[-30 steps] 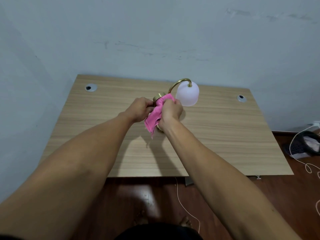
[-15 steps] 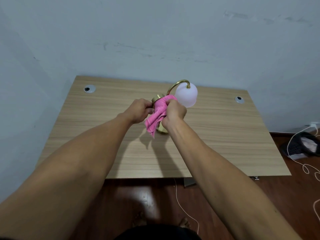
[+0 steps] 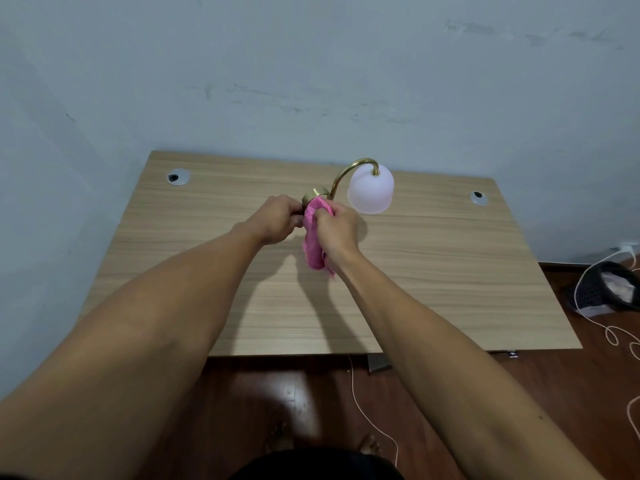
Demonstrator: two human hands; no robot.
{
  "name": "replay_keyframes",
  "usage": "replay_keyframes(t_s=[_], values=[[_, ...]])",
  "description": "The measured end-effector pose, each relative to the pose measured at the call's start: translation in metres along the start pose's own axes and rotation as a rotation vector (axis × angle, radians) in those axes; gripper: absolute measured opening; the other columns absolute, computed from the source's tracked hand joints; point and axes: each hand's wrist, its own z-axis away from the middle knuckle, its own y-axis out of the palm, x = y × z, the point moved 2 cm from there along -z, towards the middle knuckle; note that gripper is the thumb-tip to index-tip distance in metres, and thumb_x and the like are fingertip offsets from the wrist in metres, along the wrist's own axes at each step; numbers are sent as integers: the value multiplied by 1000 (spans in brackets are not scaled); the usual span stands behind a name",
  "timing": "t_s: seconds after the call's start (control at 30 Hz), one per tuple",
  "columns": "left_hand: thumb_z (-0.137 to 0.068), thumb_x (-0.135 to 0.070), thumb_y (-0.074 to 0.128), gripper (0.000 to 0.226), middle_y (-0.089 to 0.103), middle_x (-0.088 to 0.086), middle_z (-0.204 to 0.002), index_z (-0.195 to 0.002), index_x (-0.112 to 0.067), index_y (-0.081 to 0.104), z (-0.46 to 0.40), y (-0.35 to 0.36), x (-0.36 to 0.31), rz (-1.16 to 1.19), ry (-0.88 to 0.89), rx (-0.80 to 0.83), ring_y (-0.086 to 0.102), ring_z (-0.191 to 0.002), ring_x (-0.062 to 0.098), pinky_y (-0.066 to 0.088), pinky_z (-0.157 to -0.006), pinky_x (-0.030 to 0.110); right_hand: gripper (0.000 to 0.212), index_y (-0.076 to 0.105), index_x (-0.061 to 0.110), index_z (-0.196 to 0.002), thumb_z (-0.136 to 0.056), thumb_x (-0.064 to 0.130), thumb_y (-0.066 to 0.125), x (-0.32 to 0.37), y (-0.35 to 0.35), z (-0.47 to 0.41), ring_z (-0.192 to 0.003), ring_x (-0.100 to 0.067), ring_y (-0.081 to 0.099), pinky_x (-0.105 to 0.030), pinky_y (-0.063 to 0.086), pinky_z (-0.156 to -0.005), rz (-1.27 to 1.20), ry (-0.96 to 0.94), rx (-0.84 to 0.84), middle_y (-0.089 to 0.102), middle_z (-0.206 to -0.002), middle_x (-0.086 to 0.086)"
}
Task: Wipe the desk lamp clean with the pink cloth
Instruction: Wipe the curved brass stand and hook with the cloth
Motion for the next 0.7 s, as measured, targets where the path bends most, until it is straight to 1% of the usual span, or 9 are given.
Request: replay_keyframes(t_s=[0.07,0.13,0.2,0.27,0.33,0.47,0.57,0.63,0.7], values=[[-89,-6,62,12,54,1,-65,-80,-2,69,0,0,0,-5,2,-9,46,-67,18,31,-60,27,20,65,17,-59,-64,8,48,4,-4,1,-50,-19,49,-30,43,-50,23,-3,9,52,-51,2],[-88,-2,59,14,56,1,-63,-78,-1,68,0,0,-1,-39,11,-25,47,-68,19,31,-60,29,26,67,18,-59,-71,3,51,9,-8,-1,-52,-14,57,-31,51,-55,-66,65,-46,61,-54,7],[-86,3,53,18,66,9,-70,-79,0,69,0,-1,-3,-67,7,-29,52,-69,22,41,-63,34,28,68,14,-68,-76,-7,52,10,-9,-5,-62,-18,66,-42,61,-70,-326,221,-105,68,-66,-2],[-86,3,51,21,72,15,-79,-82,1,71,0,-2,-3,-70,12,-32,56,-71,23,46,-69,35,25,66,4,-73,-75,-16,51,15,-11,-3,-67,-27,68,-48,61,-77,-567,338,-160,68,-75,-11],[-87,2,52,19,72,17,-81,-85,1,71,0,-1,-3,-75,17,-33,55,-72,22,45,-69,34,25,64,2,-75,-76,-19,50,18,-14,-1,-74,-31,69,-52,60,-83,-642,378,-187,69,-83,-15],[-88,2,54,16,72,20,-83,-85,3,70,0,-1,-3,-83,10,-24,55,-74,24,44,-69,33,22,62,0,-88,-79,-17,51,20,-18,2,-99,-41,72,-60,56,-93,-727,441,-150,70,-113,-24],[-86,2,53,17,73,19,-85,-84,1,70,0,-3,-4,-93,10,-13,63,-81,34,45,-72,35,21,64,0,-86,-77,-16,52,17,-13,2,-89,-41,72,-65,56,-89,-714,442,-154,70,-112,-27],[-86,1,55,17,74,18,-87,-84,0,72,0,-4,-4,-103,15,-6,65,-85,35,46,-74,35,23,67,0,-85,-75,-14,53,14,-8,3,-89,-46,73,-71,56,-82,-693,420,-146,72,-103,-27],[-88,-2,59,14,74,18,-87,-84,0,72,-1,-4,-4,-108,19,-5,66,-85,34,44,-72,33,26,73,7,-83,-71,-10,55,8,-4,2,-90,-46,74,-69,58,-79,-610,362,-141,74,-93,-23]])
